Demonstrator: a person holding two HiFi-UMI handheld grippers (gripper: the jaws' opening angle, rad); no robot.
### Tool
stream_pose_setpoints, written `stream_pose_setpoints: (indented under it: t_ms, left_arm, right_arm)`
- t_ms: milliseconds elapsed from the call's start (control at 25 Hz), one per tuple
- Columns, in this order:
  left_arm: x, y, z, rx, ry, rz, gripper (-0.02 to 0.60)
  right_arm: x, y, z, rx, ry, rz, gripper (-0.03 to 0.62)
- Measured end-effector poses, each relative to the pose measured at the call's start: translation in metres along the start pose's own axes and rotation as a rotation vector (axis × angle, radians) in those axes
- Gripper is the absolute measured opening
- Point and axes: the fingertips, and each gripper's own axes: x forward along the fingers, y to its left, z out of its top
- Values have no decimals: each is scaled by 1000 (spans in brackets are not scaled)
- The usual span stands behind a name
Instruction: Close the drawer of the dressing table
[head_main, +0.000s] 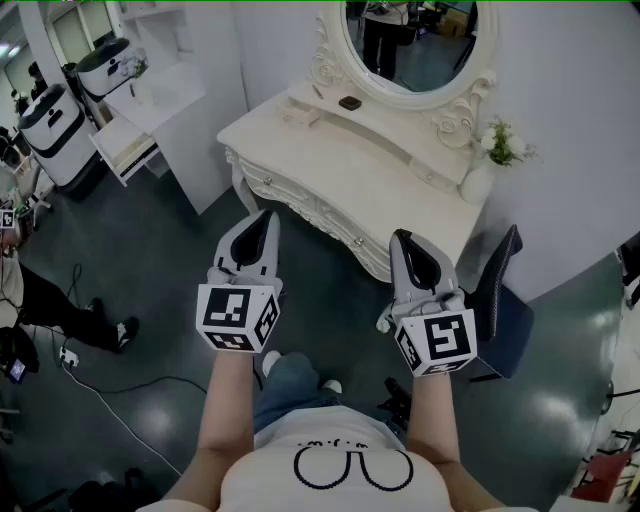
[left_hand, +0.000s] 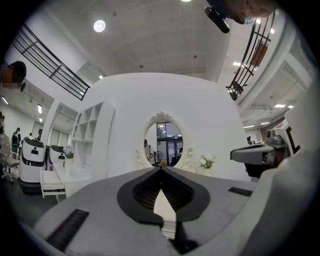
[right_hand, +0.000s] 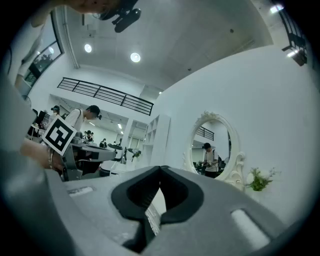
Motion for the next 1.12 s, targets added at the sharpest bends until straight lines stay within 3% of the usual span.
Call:
stream_pose_setpoints:
  t_ms: [200, 360, 520, 880, 1120]
  left_arm:
    - [19, 14, -7, -4, 1, 22, -2]
    - [44, 33, -12, -63, 7, -22, -2]
    - [80, 54, -20, -54, 35, -56, -2]
    - [169, 141, -38, -69, 28, -73, -2]
    - [231, 199, -43, -33, 44, -109, -2]
  right_arm:
    - [18, -11, -12, 0, 13, -6, 3]
    - [42, -16, -14, -2, 3, -4, 3]
    - [81, -23, -24, 1, 21, -1, 3]
    - [202, -35, -46, 10, 49, -29, 3]
    - [280, -35, -62, -7, 83, -62, 3]
